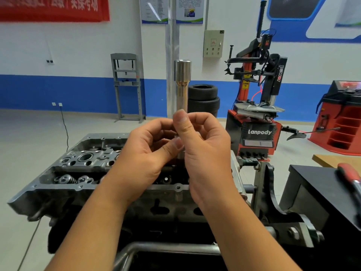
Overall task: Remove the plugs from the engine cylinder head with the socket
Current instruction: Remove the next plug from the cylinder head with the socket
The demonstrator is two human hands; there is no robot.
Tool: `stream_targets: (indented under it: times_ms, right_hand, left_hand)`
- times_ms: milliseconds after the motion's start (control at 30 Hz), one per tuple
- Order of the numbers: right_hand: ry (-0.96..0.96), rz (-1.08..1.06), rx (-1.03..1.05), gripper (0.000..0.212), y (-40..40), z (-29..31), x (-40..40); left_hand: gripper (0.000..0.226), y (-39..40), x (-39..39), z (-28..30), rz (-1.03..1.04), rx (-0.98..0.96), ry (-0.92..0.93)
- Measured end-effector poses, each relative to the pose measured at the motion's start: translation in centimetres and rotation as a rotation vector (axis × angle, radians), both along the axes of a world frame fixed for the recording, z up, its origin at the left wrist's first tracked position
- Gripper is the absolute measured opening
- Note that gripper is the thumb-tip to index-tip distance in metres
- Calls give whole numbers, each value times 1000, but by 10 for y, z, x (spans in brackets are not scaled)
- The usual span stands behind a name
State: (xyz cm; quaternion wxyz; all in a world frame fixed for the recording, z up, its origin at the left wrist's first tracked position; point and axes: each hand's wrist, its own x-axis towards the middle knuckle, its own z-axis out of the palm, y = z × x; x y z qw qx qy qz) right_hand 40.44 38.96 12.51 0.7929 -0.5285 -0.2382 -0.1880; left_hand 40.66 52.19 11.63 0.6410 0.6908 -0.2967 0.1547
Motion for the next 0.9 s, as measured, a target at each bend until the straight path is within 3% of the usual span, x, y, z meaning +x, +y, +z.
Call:
stream_targets:
  times_ms: [233, 633, 900]
  right_hand:
    - [2, 32, 39, 38, 1, 2, 4]
    - [44, 19, -1, 32, 3, 2, 1]
    - [4, -7, 9, 34, 4, 2, 6]
  left_hand:
    - [31, -7, -1, 2, -50, -40, 21]
    - [34, -9, -2, 2, 99, -63, -14]
    - [31, -7, -2, 2, -7, -108, 24]
